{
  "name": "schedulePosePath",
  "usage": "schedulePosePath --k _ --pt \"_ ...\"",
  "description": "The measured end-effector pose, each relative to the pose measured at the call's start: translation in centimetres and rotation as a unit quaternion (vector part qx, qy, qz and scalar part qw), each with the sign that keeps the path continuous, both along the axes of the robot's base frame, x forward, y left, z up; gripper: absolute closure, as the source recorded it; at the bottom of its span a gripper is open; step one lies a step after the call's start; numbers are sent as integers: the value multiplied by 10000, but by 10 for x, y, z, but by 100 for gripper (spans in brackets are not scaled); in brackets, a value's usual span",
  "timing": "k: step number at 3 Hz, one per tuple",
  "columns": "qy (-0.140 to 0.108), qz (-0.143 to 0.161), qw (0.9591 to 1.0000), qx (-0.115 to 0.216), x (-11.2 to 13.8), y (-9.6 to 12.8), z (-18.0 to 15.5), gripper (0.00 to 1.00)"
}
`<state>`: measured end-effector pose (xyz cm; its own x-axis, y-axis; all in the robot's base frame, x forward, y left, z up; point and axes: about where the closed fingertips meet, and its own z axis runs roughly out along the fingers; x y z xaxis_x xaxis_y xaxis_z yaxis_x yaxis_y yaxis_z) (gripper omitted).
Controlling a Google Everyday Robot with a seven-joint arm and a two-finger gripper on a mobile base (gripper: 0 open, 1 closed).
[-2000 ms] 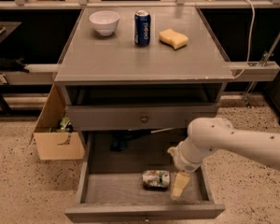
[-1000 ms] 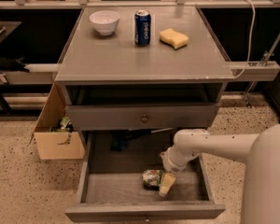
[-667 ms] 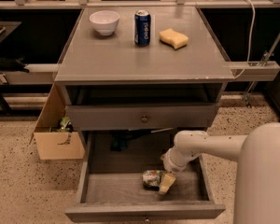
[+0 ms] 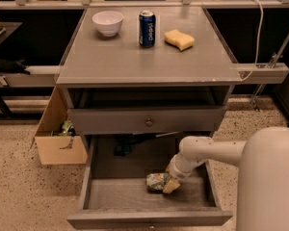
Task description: Pick 7up can from middle drawer and place on counter
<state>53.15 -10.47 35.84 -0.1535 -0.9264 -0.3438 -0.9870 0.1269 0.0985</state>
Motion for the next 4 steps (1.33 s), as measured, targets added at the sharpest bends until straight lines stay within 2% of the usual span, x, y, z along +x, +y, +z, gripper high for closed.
schedulePosePath --k 1,2,3,4 --pt "-536 -180 9976 405 3 -15 56 89" --pt "-1272 -339 9877 845 10 -40 137 100" --pt "-1749 -519 9760 1190 10 -74 204 100" --pt "-1714 -501 9769 1173 10 -71 199 100"
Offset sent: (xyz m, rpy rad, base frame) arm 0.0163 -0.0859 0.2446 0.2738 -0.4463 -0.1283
